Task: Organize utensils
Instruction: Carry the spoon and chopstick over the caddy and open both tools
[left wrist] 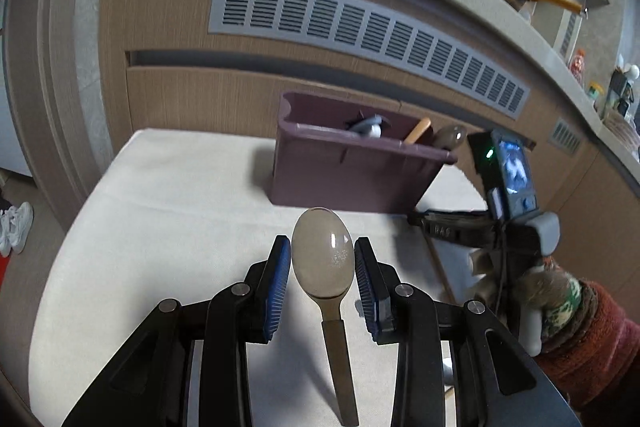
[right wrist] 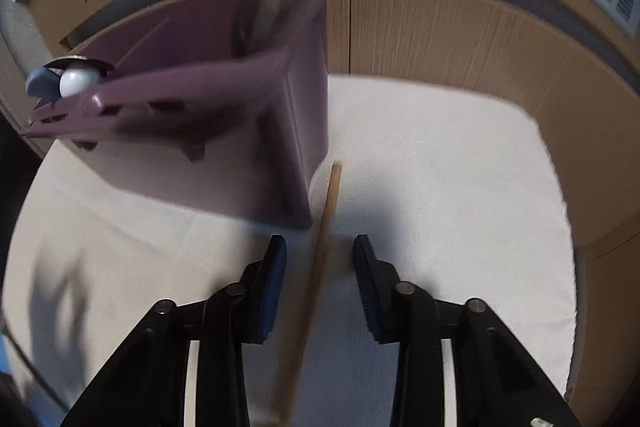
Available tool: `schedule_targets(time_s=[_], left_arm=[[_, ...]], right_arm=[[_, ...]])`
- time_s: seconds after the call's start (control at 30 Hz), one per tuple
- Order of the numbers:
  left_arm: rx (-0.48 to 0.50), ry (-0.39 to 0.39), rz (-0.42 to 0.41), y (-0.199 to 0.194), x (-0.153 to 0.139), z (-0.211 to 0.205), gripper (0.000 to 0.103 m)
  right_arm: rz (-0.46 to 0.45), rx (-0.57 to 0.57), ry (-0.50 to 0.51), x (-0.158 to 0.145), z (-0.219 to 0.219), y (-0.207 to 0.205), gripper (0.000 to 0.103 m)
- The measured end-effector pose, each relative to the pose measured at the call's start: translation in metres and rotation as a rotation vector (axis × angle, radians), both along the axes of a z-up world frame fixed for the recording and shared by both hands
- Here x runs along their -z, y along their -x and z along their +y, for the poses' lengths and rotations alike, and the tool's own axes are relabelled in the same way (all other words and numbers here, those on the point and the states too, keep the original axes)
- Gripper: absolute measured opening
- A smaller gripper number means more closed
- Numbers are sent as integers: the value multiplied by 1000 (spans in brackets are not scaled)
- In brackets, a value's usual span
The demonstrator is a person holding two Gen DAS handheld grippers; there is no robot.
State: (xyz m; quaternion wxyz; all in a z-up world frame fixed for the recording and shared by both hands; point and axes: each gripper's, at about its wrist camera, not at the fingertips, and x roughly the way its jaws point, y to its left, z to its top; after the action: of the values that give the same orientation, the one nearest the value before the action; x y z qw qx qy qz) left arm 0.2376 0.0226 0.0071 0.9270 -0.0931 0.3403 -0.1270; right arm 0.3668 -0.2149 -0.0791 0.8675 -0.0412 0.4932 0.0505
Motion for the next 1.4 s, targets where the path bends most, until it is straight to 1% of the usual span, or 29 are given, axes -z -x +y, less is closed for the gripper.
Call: schedule_targets(time_s=[0.07,0.2,0.27,0.3,0.43,0.67,0.77,0.87,0.9,0.97,1.03,1.07,1.1,1.17,1.27,1.33,1.4], left_arm=[[-1,8,-13,-2,0,0,34],[0,28,-23,1,-6,2,34],[-3,20,-45,5,-10,-3,34],[-3,6,-66,8,-16,-6,33],[8,-20,-113,16,-31,-14,33],[15,-45,-153,22,-50,-23,33],[18,-52,-168,22,-57,-26,33],[16,-65,-193,19,-68,-27,33],[15,-70,-203,18,-73,-27,33],[9,-77,-254,11,-95,-25,33],[2,-77,-306,6,-117,-23,33],[-1,-79,-344,1,-132,-22,33],[-4,-81,-380,-6,-145,-22,33],[-9,-84,-421,-19,-161,-21,33],[-20,-96,-463,-46,-172,-20,33],[-27,-91,-462,-65,-169,-17,33],[-28,-77,-439,-89,-159,-14,33]], right_arm=[[6,-37,16,-3,3,8,7],[-21,-21,-89,-25,-17,37,6],[-67,-15,-140,-42,-28,56,6],[-104,-16,-158,-53,-33,66,6],[-217,-32,-181,-88,-41,96,6],[-302,-63,-208,-122,-34,114,6],[-349,-61,-195,-135,-34,113,6],[-382,-56,-219,-142,-37,112,6],[-402,-57,-228,-149,-36,112,6],[-474,-56,-233,-171,-34,112,6],[-579,-51,-242,-203,-32,112,6],[-624,-49,-244,-218,-30,110,6],[-666,-47,-243,-233,-27,105,6],[-726,-34,-271,-256,-21,88,6],[-778,-27,-313,-263,-12,62,6],[-795,-12,-322,-256,-8,47,6],[-805,6,-318,-247,-7,34,6]])
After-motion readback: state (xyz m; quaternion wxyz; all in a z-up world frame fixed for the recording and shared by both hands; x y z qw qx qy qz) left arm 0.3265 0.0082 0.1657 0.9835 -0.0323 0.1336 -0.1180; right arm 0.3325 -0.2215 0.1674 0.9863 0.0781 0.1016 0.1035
